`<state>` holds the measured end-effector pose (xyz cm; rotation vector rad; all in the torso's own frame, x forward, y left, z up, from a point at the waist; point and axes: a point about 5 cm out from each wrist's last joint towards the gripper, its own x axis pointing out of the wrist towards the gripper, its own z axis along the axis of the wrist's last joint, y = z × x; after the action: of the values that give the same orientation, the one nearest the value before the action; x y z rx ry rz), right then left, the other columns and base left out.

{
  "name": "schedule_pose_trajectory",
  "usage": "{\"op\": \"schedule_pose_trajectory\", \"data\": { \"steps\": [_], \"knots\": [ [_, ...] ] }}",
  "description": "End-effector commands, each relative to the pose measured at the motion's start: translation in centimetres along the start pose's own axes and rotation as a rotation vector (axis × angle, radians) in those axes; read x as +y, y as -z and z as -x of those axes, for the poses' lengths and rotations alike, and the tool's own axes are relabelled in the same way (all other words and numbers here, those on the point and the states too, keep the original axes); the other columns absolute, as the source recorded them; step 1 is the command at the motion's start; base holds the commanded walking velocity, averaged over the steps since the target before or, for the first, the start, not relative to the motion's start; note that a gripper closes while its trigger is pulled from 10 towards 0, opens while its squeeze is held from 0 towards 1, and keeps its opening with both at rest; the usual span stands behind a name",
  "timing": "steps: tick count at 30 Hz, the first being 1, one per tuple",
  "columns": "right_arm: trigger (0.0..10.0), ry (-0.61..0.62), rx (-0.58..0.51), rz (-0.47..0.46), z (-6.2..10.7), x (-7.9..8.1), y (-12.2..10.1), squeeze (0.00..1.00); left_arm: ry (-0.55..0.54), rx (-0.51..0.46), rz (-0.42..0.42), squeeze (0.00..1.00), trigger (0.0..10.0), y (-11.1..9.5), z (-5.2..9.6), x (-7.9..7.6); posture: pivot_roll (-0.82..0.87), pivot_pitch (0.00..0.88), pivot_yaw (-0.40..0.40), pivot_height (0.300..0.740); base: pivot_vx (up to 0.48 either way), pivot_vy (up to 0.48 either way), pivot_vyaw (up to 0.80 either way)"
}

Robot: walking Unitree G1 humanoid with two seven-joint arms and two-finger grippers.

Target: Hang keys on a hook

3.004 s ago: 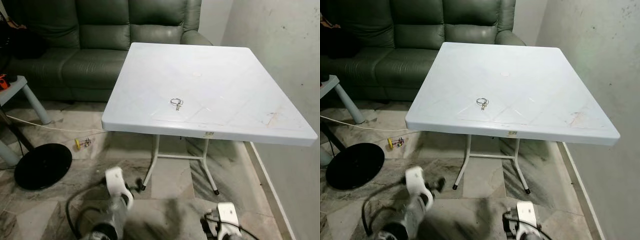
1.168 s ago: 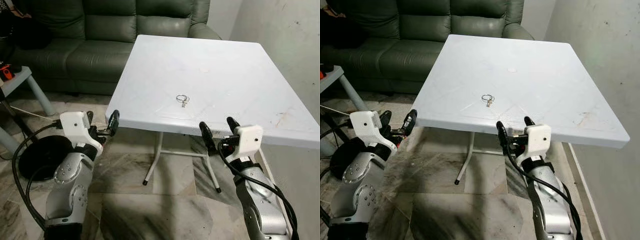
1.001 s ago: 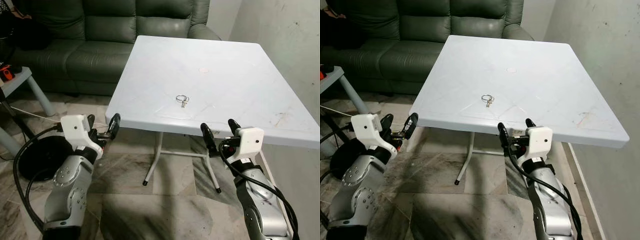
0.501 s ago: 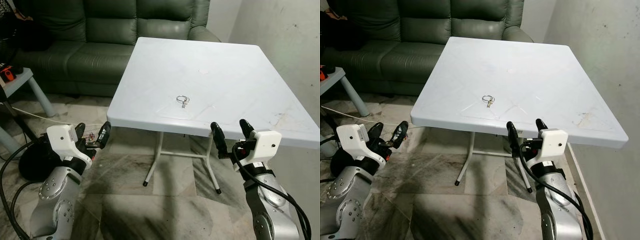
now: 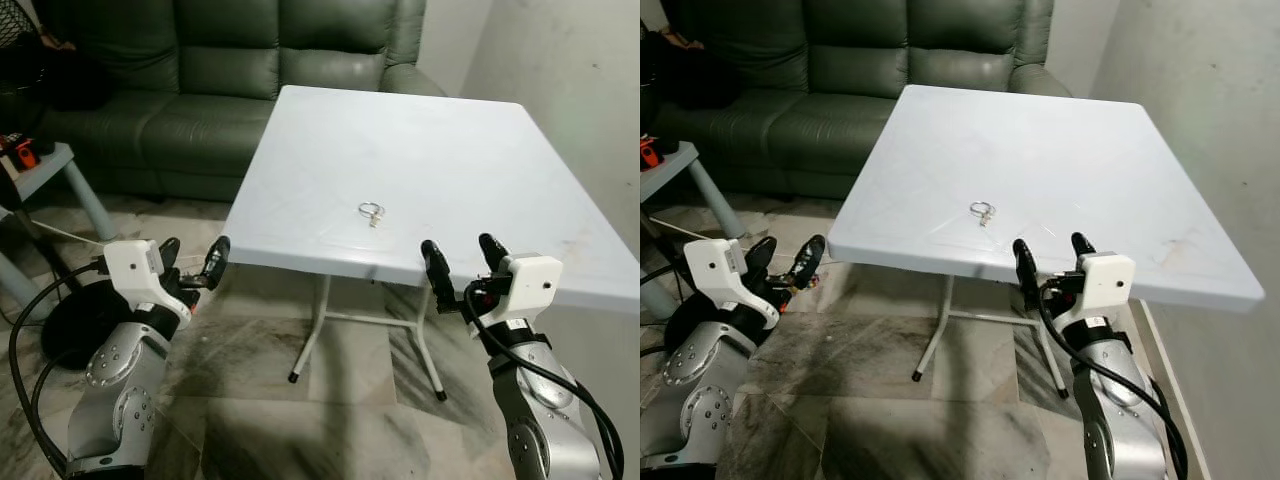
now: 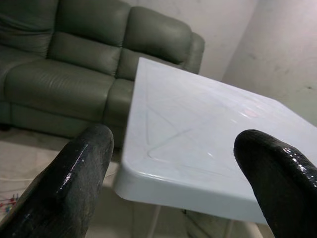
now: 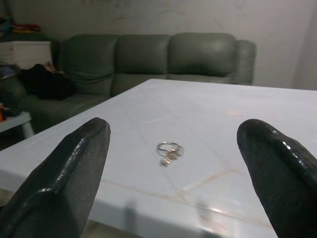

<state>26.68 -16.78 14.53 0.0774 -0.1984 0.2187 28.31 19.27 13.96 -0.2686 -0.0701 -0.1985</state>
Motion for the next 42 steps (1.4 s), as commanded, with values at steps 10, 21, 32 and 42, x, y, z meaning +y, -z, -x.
{"op": "schedule_pose_trajectory", "data": {
  "steps": [10,21,32,42],
  "knots": [
    [10.0,-0.012,0.011,0.005,-0.11,-0.15,0.17,0.00,0.029,-0.005,0.001,0.00,10.0,-0.13,-0.53,-0.48,-0.03,0.000,-0.037,0.740,0.359,0.000,0.00],
    [10.0,-0.027,0.016,0.005,-0.13,-0.04,0.33,0.00,0.038,-0.005,0.006,0.00,10.0,-0.02,-0.59,-0.67,-0.03,0.000,-0.038,0.740,0.357,0.000,0.00],
    [10.0,-0.038,0.018,0.009,-0.18,-0.02,0.30,0.00,0.034,0.000,0.028,0.00,10.0,0.10,-0.55,-0.71,-0.03,0.000,-0.040,0.740,0.201,0.224,0.00],
    [10.0,-0.044,0.018,0.011,-0.21,-0.09,0.24,0.00,0.031,0.000,0.034,0.00,10.0,0.20,-0.57,-0.84,-0.02,0.000,-0.043,0.740,0.000,0.478,0.00]
  ]
}}
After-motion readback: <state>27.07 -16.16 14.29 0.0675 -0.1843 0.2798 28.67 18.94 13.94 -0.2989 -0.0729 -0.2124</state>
